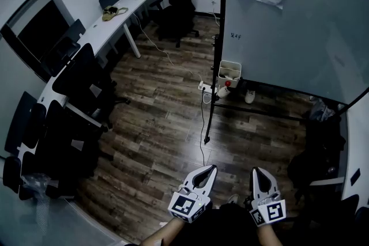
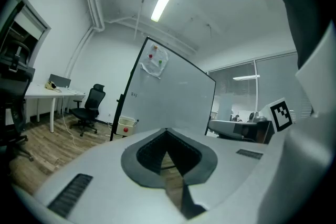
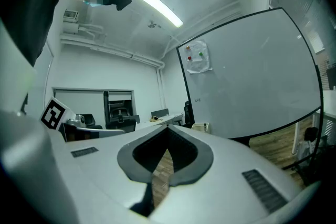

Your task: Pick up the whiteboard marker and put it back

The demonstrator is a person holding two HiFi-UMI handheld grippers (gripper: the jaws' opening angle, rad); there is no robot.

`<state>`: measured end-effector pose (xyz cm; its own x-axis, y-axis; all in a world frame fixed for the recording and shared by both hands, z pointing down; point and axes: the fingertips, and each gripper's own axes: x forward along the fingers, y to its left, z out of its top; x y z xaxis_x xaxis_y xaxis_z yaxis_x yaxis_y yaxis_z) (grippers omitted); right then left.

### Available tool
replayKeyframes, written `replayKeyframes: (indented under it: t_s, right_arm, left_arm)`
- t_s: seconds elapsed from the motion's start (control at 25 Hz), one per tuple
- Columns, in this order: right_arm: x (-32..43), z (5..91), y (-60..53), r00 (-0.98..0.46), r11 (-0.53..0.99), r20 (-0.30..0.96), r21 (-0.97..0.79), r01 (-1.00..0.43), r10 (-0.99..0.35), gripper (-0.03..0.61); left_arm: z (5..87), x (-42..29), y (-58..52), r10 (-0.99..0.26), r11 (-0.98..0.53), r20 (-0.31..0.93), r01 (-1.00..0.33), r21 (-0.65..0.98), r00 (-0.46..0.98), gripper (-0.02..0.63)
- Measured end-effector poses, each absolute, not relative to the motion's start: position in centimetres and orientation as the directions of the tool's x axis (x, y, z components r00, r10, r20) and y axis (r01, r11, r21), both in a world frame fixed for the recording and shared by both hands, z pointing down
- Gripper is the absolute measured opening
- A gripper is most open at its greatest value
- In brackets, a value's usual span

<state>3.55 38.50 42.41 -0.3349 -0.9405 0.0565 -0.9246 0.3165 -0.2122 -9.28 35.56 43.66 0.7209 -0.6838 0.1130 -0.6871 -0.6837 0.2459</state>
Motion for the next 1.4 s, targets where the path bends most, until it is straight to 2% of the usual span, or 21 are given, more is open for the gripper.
replayKeyframes:
  t_s: [0.24,0.6,1.4]
  right_arm:
    - [1.7,42.2,37.7,-0.305,0.290,0.056,-0.193,-0.937,-0.951,0.014]
    - [1.2,42.6,36.0,-0.273,0.257,0.065,-0.185,-0.948,-0.960,0.012]
    - [5.7,44.4,23.7,-0.310,0.291,0.076,-0.191,-0.937,-0.948,0.014]
  left_arm:
    - [43.3,-11.3,34.9,-0.655,-0.724,0.089,-0.656,0.214,0.751,0.008]
    - [43.7,-12.7,32.7,-0.663,-0.707,0.101,-0.664,0.242,0.742,0.008]
    - [44.6,-7.3,21.0,-0.714,-0.654,0.124,-0.720,0.232,0.689,0.008]
